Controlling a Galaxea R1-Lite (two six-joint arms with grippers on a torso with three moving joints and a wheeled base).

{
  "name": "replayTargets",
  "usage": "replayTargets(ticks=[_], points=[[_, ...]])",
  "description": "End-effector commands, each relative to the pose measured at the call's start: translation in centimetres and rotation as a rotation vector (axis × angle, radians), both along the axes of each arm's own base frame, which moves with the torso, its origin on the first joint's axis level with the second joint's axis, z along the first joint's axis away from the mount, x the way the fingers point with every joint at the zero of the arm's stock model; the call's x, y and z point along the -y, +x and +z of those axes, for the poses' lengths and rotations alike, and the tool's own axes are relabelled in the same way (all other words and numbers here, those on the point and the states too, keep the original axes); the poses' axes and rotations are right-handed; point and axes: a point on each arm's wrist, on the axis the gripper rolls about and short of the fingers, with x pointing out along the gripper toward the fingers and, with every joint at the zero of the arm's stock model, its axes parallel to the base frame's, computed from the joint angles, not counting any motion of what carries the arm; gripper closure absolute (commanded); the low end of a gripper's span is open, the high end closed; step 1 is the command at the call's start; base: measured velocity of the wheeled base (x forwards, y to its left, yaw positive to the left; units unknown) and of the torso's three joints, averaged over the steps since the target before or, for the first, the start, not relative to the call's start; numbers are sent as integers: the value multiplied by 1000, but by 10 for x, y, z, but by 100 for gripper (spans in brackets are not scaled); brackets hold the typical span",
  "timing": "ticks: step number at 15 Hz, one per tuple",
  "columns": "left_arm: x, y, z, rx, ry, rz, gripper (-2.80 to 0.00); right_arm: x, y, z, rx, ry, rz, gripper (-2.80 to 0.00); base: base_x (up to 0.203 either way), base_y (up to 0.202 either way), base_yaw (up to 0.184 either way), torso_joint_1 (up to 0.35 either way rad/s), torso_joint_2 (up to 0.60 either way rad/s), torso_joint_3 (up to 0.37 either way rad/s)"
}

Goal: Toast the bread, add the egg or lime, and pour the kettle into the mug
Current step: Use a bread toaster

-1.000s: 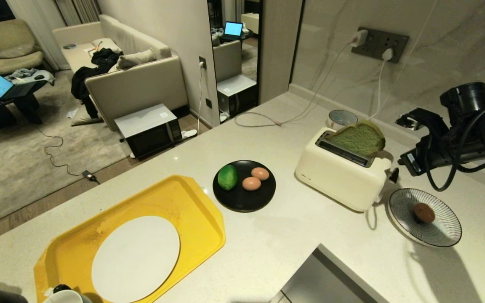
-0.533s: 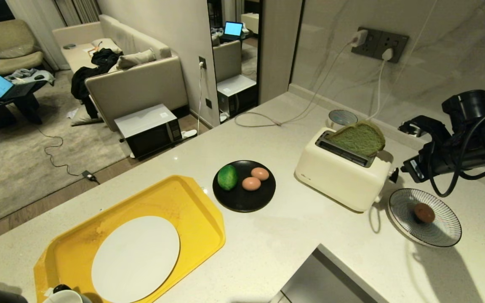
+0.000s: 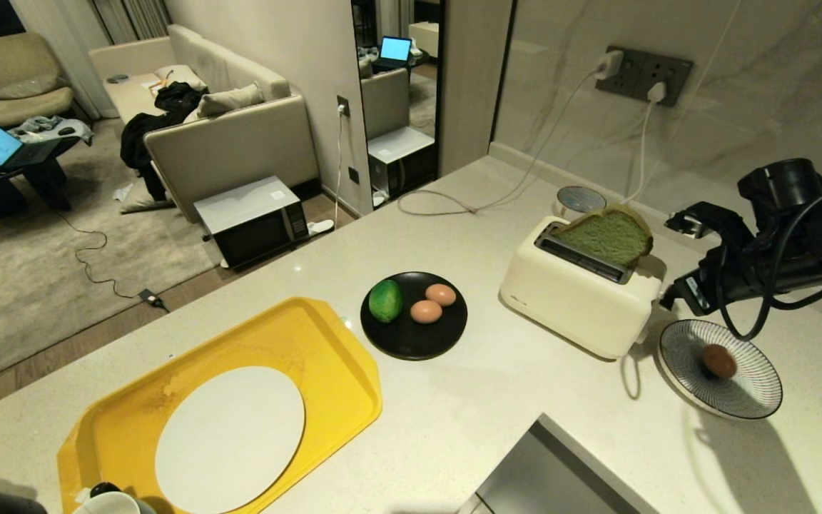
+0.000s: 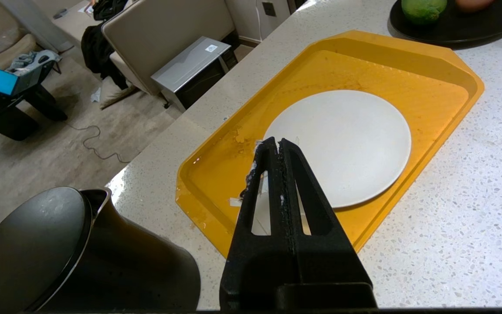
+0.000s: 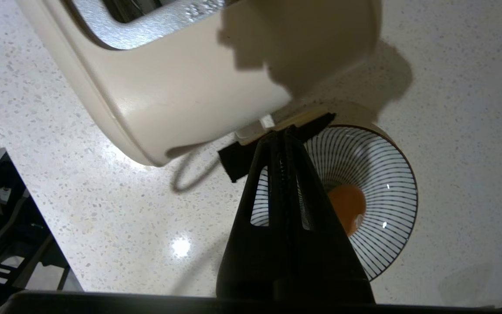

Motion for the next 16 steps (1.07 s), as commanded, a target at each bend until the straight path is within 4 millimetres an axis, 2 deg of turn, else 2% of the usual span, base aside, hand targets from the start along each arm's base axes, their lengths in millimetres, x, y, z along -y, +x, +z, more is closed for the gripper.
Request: replayTargets(ticks=[1, 10, 16], points=[[0, 0, 0, 2, 2, 1, 0, -3, 3, -6, -19, -1, 12, 0, 0, 0, 0, 0, 0, 0], [0, 0, 0, 2, 2, 1, 0, -2, 24, -39, -66, -9, 5, 0, 0, 0, 0, 0, 0, 0], [0, 0, 0, 1, 2, 1, 0, -1, 27, -42, -67, -8, 3, 0, 0, 0, 0, 0, 0, 0]])
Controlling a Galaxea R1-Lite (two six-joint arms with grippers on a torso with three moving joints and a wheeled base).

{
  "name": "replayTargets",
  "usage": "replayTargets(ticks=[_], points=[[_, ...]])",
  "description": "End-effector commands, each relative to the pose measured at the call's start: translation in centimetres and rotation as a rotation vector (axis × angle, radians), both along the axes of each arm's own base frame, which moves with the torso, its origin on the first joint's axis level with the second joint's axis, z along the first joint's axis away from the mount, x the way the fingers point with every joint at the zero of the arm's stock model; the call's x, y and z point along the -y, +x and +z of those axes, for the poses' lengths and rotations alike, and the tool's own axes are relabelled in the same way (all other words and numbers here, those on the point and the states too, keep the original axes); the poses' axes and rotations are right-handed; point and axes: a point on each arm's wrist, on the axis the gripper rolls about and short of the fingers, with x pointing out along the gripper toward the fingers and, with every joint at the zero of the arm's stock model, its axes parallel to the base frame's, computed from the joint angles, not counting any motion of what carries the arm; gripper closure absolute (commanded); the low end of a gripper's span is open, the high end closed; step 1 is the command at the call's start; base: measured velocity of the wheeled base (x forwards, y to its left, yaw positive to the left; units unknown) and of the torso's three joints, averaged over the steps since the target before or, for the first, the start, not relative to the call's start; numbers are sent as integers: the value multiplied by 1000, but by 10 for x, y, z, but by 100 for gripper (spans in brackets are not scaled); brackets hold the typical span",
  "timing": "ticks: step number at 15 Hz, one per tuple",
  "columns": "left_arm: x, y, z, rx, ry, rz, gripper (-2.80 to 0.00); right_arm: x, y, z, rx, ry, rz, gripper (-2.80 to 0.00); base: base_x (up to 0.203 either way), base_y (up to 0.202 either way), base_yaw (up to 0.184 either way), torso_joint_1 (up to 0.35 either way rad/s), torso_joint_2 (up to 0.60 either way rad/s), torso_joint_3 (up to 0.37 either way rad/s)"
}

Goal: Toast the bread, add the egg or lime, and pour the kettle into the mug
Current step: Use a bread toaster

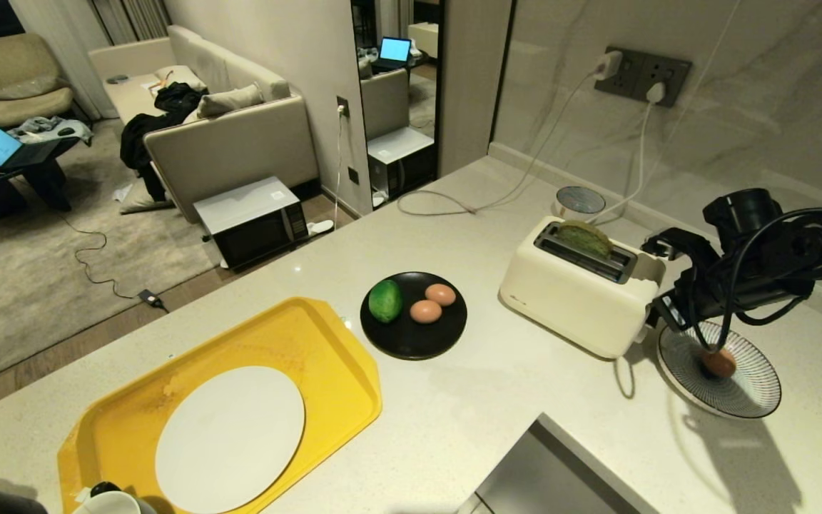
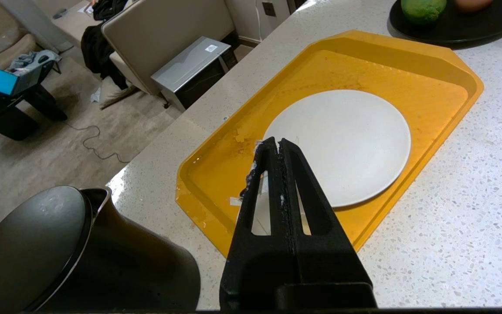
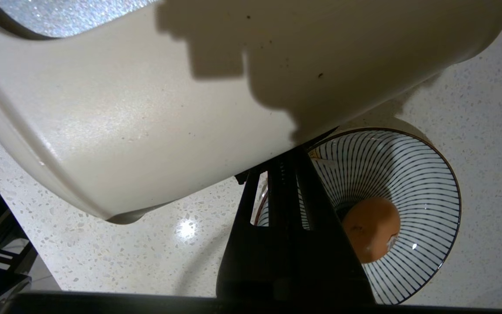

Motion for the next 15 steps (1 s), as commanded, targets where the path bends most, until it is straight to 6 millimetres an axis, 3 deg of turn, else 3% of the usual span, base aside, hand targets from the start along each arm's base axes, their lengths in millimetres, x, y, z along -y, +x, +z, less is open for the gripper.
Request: replayTargets(ticks=[1, 15], points=[[0, 0, 0, 1, 2, 1, 0, 0, 2, -3, -6, -1, 4, 0, 0, 0, 0, 0, 0, 0], [0, 0, 0, 1, 2, 1, 0, 2, 3, -2, 6, -3, -2, 0, 0, 0, 0, 0, 0, 0]])
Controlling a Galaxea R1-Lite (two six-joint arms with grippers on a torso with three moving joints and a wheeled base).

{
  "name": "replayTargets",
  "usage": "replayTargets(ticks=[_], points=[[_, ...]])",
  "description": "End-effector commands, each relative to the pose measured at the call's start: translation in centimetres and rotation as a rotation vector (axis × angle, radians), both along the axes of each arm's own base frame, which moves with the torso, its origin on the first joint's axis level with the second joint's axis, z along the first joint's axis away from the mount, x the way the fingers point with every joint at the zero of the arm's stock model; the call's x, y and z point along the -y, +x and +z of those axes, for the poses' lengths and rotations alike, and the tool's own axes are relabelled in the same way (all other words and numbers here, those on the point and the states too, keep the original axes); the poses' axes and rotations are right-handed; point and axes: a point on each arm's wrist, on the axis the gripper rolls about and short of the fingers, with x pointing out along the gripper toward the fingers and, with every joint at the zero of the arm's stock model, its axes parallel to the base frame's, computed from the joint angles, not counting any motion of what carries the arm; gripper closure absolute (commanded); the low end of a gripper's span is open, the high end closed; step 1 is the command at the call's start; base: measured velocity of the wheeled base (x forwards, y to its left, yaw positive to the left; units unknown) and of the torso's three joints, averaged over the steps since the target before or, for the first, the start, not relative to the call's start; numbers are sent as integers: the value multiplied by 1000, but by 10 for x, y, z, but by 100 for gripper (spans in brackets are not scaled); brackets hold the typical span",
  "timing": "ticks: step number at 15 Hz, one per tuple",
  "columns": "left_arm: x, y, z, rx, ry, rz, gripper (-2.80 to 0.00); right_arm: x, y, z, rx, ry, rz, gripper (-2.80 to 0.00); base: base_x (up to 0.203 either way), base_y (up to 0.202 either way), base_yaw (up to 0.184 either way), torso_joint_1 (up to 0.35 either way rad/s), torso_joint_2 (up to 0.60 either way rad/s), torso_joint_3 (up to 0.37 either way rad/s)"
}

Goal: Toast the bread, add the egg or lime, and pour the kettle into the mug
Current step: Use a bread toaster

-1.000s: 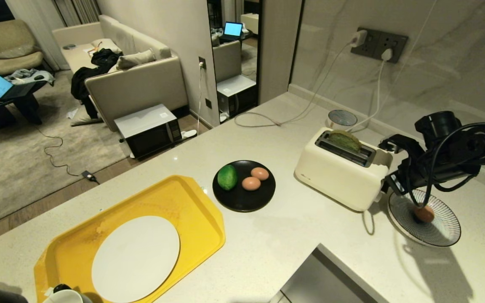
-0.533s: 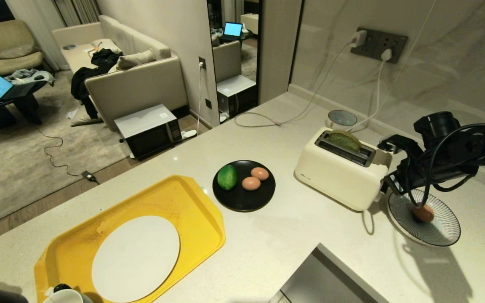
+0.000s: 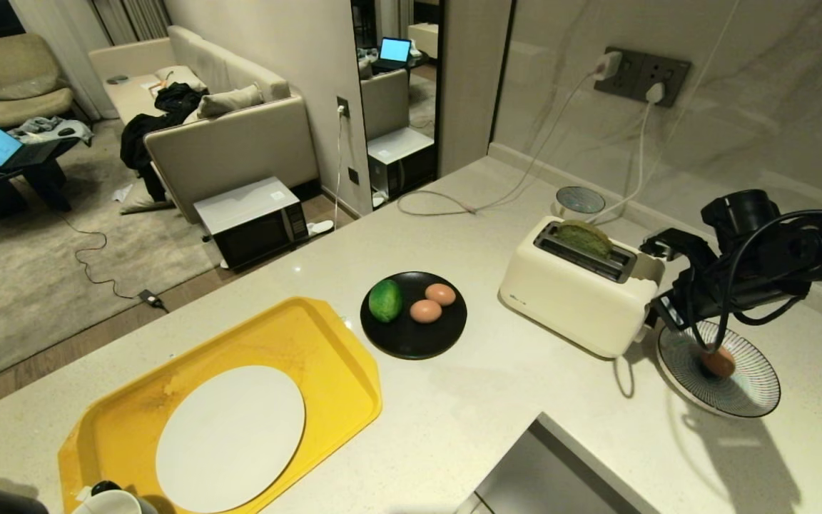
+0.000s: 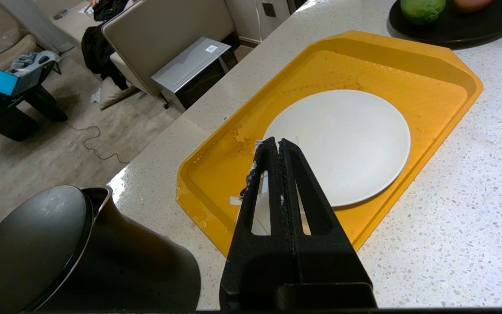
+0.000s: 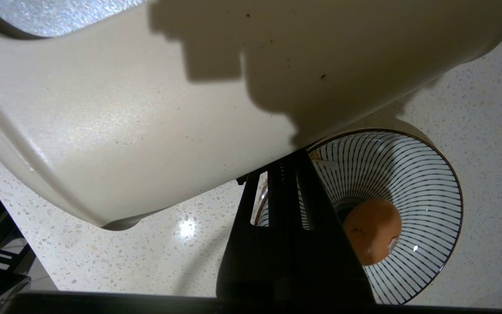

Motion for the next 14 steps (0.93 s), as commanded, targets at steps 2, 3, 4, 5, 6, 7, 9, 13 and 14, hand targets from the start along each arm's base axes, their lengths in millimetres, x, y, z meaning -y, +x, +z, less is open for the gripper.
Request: replayTargets(ticks=[2, 3, 4, 5, 6, 7, 9, 13, 14], points=[[0, 0, 0, 2, 1, 1, 0, 0, -1, 0, -1, -2, 2, 0, 0, 0, 0, 0, 0, 0], [0, 0, 0, 2, 1, 1, 0, 0, -1, 0, -1, -1, 3, 0, 0, 0, 0, 0, 0, 0], [0, 0, 0, 1, 1, 1, 0, 0, -1, 0, -3, -2, 2, 0, 0, 0, 0, 0, 0, 0], [0, 0, 0, 2, 1, 1, 0, 0, -1, 0, -3, -2, 2, 0, 0, 0, 0, 0, 0, 0], [0, 0, 0, 1, 1, 1, 0, 0, -1, 0, -3, -2, 2, 0, 0, 0, 0, 0, 0, 0], [0, 0, 0, 1, 1, 1, 0, 0, -1, 0, -1, -2, 2, 0, 0, 0, 0, 0, 0, 0], [0, 0, 0, 1, 1, 1, 0, 0, -1, 0, -1, -2, 2, 0, 0, 0, 0, 0, 0, 0], [0, 0, 0, 1, 1, 1, 0, 0, 0, 0, -2, -2, 2, 0, 0, 0, 0, 0, 0, 0], [0, 0, 0, 1, 1, 1, 0, 0, 0, 0, -3, -2, 2, 0, 0, 0, 0, 0, 0, 0]])
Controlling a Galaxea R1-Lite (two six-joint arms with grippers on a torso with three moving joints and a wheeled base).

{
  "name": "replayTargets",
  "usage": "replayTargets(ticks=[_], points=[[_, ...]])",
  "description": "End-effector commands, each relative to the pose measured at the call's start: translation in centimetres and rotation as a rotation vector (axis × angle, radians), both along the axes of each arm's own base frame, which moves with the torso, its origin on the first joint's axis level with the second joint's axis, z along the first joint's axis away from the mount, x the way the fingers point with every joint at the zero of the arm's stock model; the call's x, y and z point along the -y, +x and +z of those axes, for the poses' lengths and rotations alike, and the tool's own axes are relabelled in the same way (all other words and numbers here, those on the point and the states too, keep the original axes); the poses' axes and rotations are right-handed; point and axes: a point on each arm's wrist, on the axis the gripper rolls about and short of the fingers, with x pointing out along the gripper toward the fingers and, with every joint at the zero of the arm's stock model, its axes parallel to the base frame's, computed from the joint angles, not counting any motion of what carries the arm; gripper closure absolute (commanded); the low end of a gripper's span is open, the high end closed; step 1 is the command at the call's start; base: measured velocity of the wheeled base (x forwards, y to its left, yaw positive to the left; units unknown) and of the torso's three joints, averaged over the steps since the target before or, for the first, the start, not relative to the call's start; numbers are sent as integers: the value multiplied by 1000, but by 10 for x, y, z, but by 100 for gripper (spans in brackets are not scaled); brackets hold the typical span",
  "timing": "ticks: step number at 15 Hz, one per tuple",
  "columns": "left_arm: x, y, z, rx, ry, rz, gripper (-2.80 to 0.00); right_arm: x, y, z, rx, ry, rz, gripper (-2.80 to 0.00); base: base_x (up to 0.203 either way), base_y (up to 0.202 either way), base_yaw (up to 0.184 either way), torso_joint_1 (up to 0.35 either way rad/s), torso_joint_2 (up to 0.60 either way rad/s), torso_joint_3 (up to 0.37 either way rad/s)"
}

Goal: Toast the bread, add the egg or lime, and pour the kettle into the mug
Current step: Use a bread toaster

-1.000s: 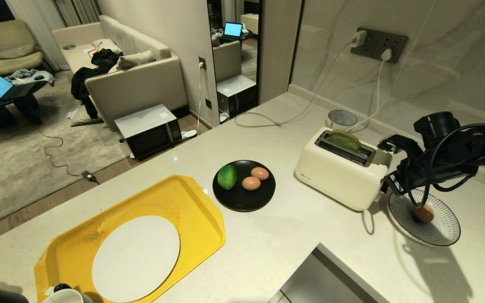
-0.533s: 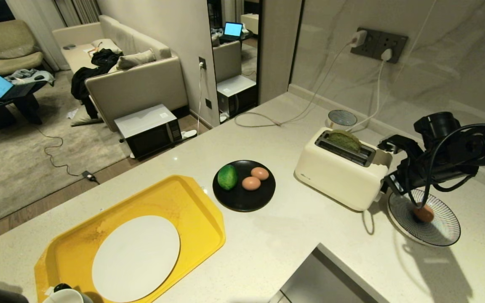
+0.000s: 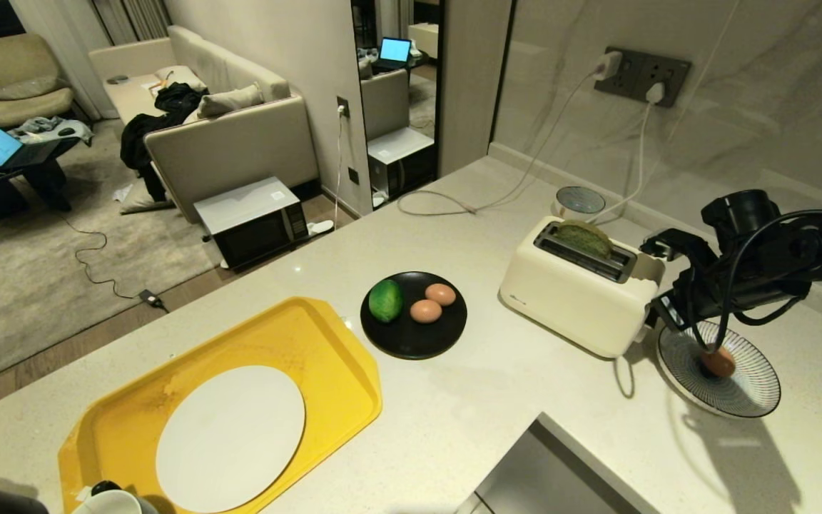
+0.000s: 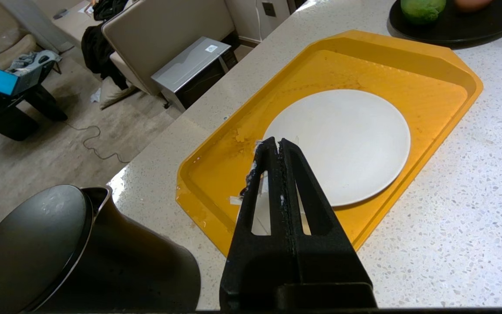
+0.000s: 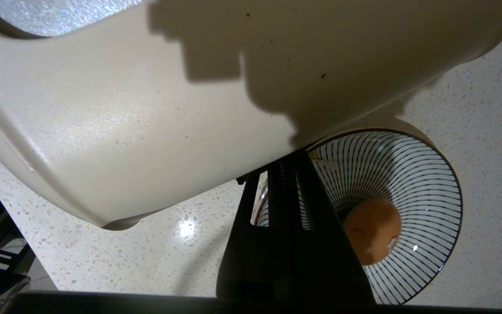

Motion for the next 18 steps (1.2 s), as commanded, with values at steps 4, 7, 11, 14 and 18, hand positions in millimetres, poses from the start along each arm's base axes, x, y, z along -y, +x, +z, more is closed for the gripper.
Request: replayTargets(ticks=[4, 7, 11, 14, 18], points=[[0, 0, 0, 2, 2, 0, 0, 0, 1, -1, -3, -1, 3, 0, 0, 0, 0, 0, 0, 0], [0, 0, 0, 3, 2, 0, 0, 0, 1, -1, -4, -1, 3, 0, 0, 0, 0, 0, 0, 0], [0, 0, 0, 2, 2, 0, 0, 0, 1, -2, -6, -1, 3, 0, 0, 0, 0, 0, 0, 0], [0, 0, 0, 2, 2, 0, 0, 0, 1, -2, -6, -1, 3, 0, 0, 0, 0, 0, 0, 0], [0, 0, 0, 2, 2, 0, 0, 0, 0, -2, -7, -1, 3, 0, 0, 0, 0, 0, 0, 0]])
